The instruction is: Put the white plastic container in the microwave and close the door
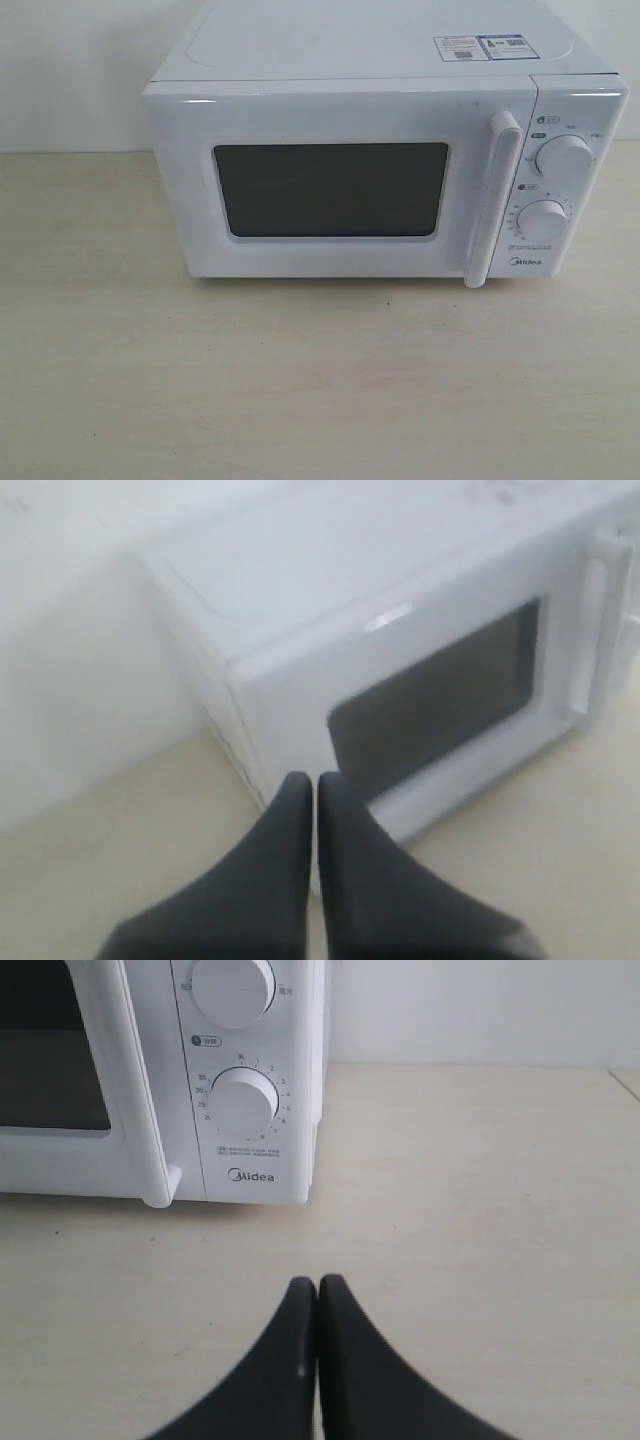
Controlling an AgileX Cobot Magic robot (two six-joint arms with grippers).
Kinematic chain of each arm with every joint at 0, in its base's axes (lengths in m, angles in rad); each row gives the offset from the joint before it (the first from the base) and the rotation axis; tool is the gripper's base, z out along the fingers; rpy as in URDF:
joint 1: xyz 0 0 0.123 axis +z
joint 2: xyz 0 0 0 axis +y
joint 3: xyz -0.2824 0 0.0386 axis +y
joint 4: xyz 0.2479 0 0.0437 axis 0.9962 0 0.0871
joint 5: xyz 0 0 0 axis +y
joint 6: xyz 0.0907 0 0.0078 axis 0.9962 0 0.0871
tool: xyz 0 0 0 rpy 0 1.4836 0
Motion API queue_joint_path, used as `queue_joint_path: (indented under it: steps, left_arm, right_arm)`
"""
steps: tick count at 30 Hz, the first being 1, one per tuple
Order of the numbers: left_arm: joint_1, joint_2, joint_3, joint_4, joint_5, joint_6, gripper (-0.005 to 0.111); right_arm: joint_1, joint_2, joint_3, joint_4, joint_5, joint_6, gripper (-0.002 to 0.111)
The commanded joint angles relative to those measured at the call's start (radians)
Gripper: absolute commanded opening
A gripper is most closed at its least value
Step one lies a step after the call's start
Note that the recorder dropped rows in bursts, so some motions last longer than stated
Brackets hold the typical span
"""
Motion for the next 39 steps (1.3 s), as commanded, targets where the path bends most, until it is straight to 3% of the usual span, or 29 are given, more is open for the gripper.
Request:
queue_joint_path:
  steps: [1, 6, 8, 11, 13, 16, 17, 19, 21, 25, 27, 29, 31, 39]
  left_arm:
    - [0.082, -0.213, 0.067, -0.016, -0.151, -0.002, 0.004]
    - [0.154, -0.428, 0.157, -0.035, -0.157, -0.161, 0.004]
    - [0.161, -0.497, 0.189, -0.035, -0.107, -0.333, 0.004]
    - [0.161, -0.575, 0.215, -0.099, -0.016, -0.767, 0.004]
    - [0.161, -0.614, 0.237, -0.114, -0.010, -0.880, 0.004]
    - [0.161, -0.637, 0.280, -0.059, -0.040, -0.685, 0.004]
    - [0.161, -0.637, 0.327, -0.015, -0.073, -0.432, 0.004]
    - [0.161, -0.637, 0.408, -0.015, -0.122, -0.154, 0.004]
    - [0.161, -0.637, 0.478, -0.015, -0.157, -0.084, 0.004]
    - [0.161, -0.637, 0.628, 0.000, -0.174, -0.112, 0.004]
    - [0.161, -0.637, 0.657, 0.014, -0.195, -0.293, 0.004]
    - [0.161, -0.637, 0.657, 0.108, -0.115, -0.507, 0.004]
    - [0.161, -0.637, 0.657, 0.231, -0.113, -0.610, 0.004]
    - [0.161, -0.637, 0.657, 0.297, -0.113, -0.559, 0.004]
  right_arm:
    - [0.000, -0.004, -0.001, 0.002, -0.004, 0.005, 0.000]
    - [0.000, -0.004, -0.001, 0.002, -0.004, 0.005, 0.000]
    - [0.000, -0.004, -0.001, 0.002, -0.004, 0.005, 0.000]
    - [0.000, -0.004, -0.001, 0.002, -0.004, 0.005, 0.000]
    - [0.000, -0.004, -0.001, 0.002, -0.004, 0.005, 0.000]
    - [0.000, -0.004, -0.001, 0.002, -0.004, 0.005, 0.000]
    - [0.000, -0.004, -0.001, 0.002, -0.004, 0.005, 0.000]
    - [0.000, -0.004, -0.001, 0.002, -0.004, 0.005, 0.000]
    - [0.000, -0.004, -0.001, 0.002, -0.004, 0.005, 0.000]
    - [0.000, -0.004, -0.001, 0.002, -0.017, 0.005, 0.000]
    - [0.000, -0.004, -0.001, 0.002, -0.017, 0.005, 0.000]
    - [0.000, -0.004, -0.001, 0.002, -0.017, 0.005, 0.000]
    - [0.000, -0.004, -0.001, 0.002, -0.017, 0.005, 0.000]
    - [0.000, -0.004, -0.001, 0.002, -0.017, 0.005, 0.000]
